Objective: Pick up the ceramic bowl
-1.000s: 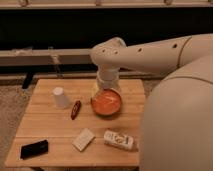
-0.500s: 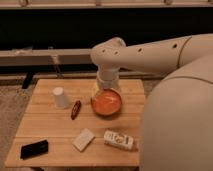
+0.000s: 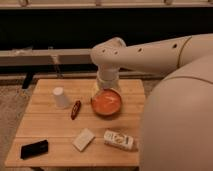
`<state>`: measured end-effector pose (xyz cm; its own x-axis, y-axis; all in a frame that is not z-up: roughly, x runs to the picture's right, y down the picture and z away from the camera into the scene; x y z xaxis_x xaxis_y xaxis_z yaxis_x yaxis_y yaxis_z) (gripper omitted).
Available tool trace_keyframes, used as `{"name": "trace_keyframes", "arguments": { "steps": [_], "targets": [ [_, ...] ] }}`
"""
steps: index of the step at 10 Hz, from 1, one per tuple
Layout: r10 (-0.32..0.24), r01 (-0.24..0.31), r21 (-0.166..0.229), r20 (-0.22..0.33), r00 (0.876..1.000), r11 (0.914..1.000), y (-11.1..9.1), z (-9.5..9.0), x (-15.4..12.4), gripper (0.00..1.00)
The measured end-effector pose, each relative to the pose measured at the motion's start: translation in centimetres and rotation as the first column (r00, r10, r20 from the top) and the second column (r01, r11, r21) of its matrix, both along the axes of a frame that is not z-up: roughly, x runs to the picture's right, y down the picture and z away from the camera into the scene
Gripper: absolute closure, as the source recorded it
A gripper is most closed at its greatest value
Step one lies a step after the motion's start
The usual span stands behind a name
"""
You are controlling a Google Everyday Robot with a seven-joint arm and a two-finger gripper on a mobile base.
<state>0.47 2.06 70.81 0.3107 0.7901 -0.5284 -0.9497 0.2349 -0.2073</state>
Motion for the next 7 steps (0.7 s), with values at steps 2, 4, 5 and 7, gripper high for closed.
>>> {"name": "trace_keyframes", "arguments": {
  "steps": [2, 4, 5, 7],
  "targets": [
    [0.012, -0.012, -0.002, -0.004, 1.000, 0.9999, 0.5, 1.8, 0.7, 0.20],
    [0.023, -0.023, -0.005, -0.007, 1.000, 0.9997, 0.7, 2.6, 1.0, 0.20],
    [0.034, -0.034, -0.009, -0.011, 0.999, 0.9994, 0.6, 3.0, 1.5, 0.20],
    [0.054, -0.055, -0.015, -0.023, 0.998, 0.9984, 0.7, 5.1, 2.4, 0.20]
  ]
}}
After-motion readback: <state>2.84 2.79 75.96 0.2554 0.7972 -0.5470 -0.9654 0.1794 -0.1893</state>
